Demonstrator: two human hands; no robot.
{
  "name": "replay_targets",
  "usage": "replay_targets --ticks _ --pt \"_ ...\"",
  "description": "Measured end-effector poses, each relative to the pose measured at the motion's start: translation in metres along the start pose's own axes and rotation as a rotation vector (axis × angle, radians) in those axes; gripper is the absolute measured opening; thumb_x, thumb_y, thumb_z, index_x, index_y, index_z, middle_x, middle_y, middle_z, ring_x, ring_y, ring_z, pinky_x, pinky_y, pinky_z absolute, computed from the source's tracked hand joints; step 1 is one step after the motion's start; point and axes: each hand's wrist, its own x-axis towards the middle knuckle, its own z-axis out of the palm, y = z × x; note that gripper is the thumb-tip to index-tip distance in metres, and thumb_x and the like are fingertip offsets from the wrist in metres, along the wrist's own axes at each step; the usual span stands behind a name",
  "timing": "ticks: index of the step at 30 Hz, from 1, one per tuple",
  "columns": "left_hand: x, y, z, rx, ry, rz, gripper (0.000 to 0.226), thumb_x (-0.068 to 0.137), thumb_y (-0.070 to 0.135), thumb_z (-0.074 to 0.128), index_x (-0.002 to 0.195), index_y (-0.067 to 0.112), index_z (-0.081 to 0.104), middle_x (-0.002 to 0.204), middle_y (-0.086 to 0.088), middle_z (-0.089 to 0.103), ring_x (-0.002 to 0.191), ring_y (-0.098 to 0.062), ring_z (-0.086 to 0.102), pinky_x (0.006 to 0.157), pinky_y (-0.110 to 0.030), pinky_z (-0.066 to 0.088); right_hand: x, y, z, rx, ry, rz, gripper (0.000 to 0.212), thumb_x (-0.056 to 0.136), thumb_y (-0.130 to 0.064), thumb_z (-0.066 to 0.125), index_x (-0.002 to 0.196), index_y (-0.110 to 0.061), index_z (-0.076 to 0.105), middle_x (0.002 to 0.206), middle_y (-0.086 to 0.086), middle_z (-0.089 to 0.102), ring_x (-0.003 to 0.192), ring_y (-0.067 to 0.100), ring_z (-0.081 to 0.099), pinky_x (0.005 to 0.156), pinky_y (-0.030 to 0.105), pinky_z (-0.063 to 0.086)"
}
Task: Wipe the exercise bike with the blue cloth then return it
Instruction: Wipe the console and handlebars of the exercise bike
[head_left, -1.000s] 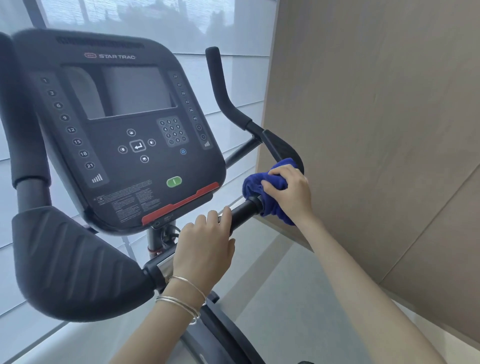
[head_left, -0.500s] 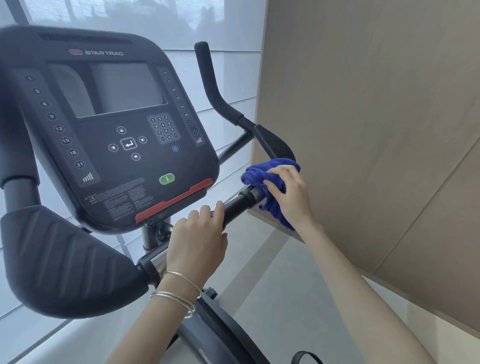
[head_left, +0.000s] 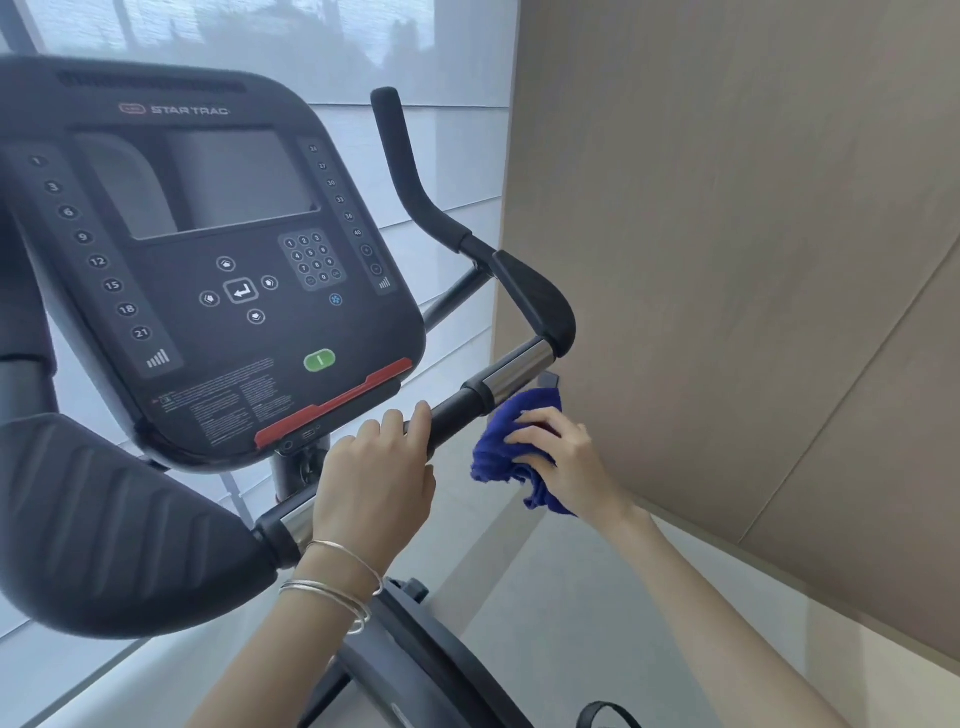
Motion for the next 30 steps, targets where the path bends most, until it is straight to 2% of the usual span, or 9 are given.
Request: replay_targets --ticks 5,10,13,16,18,20,26,28,30 --pt "-0.001 0.0 0.001 -0.005 -0.005 -0.006 0.055 0.091 0.039 0.043 0.14 0.019 0.024 0.105 0.0 0.055 0.088 -0.021 0.056 0.061 -0.03 0.033 0.012 -0.004 0.007 0.101 0.189 0.003 0.015 0.083 -0.008 0.061 0.097 -0.004 0.067 0.107 0.012 0.064 0.097 0.028 0.061 0.082 0.046 0.052" --pt "0.0 0.0 0.0 -0.008 -0.009 -0.011 0.052 0.092 0.036 0.042 0.139 0.018 0.028 0.106 -0.002 0.056 0.089 -0.022 0.057 0.06 -0.031 0.033 0.021 0.009 0.005 0.159 0.365 0.185 0.02 0.077 0.006 0.068 0.095 -0.001 0.065 0.104 0.013 0.066 0.098 0.032 0.06 0.085 0.055 0.049" --pt "0.0 0.001 0.0 0.003 -0.02 -0.017 0.052 0.092 0.035 0.042 0.139 0.018 0.028 0.107 -0.002 0.056 0.089 -0.022 0.057 0.06 -0.031 0.032 0.018 0.006 0.006 0.133 0.357 0.107 0.016 0.079 -0.001 0.066 0.095 -0.002 0.065 0.104 0.012 0.066 0.097 0.031 0.059 0.082 0.054 0.049" --pt "0.0 0.0 0.0 0.012 -0.019 -0.011 0.053 0.091 0.037 0.041 0.139 0.019 0.027 0.107 -0.001 0.056 0.088 -0.021 0.057 0.06 -0.03 0.032 0.014 0.001 0.007 0.11 0.324 0.018 0.016 0.078 -0.007 0.066 0.094 -0.006 0.066 0.103 0.009 0.067 0.097 0.022 0.057 0.079 0.05 0.051" --pt "0.0 0.0 -0.001 0.001 -0.025 -0.011 0.054 0.091 0.037 0.042 0.14 0.019 0.026 0.107 -0.001 0.056 0.086 -0.02 0.057 0.059 -0.029 0.033 0.015 0.005 0.006 0.101 0.339 0.034 0.018 0.076 -0.006 0.071 0.093 -0.006 0.067 0.101 0.009 0.068 0.097 0.02 0.057 0.079 0.049 0.051" --pt "-0.001 0.001 -0.001 -0.004 -0.026 -0.013 0.054 0.091 0.036 0.042 0.14 0.019 0.026 0.107 0.0 0.056 0.085 -0.02 0.056 0.059 -0.029 0.033 0.017 0.011 0.006 0.099 0.362 0.082 0.019 0.073 -0.001 0.074 0.092 -0.003 0.069 0.1 0.011 0.068 0.095 0.027 0.06 0.08 0.051 0.052" --pt "-0.001 0.0 -0.002 0.0 -0.03 -0.014 0.054 0.091 0.035 0.042 0.14 0.019 0.028 0.106 -0.001 0.056 0.087 -0.022 0.057 0.059 -0.03 0.032 0.037 0.032 0.007 0.132 0.465 0.283 0.017 0.074 0.002 0.074 0.09 0.002 0.069 0.097 0.016 0.068 0.092 0.032 0.06 0.083 0.051 0.05" --pt "-0.001 0.001 -0.003 0.0 -0.033 -0.017 0.053 0.091 0.034 0.043 0.139 0.018 0.028 0.106 -0.001 0.056 0.086 -0.022 0.057 0.059 -0.03 0.033 0.034 0.031 0.009 0.121 0.468 0.253 0.017 0.074 0.001 0.074 0.09 0.001 0.069 0.097 0.015 0.068 0.092 0.031 0.06 0.083 0.048 0.051" --pt "0.0 0.001 -0.002 0.001 -0.03 -0.016 0.052 0.091 0.034 0.042 0.139 0.018 0.027 0.106 -0.001 0.056 0.085 -0.021 0.056 0.059 -0.03 0.033 0.027 0.026 0.013 0.119 0.424 0.146 0.016 0.075 -0.005 0.074 0.09 -0.001 0.07 0.097 0.012 0.068 0.091 0.029 0.061 0.083 0.043 0.052"
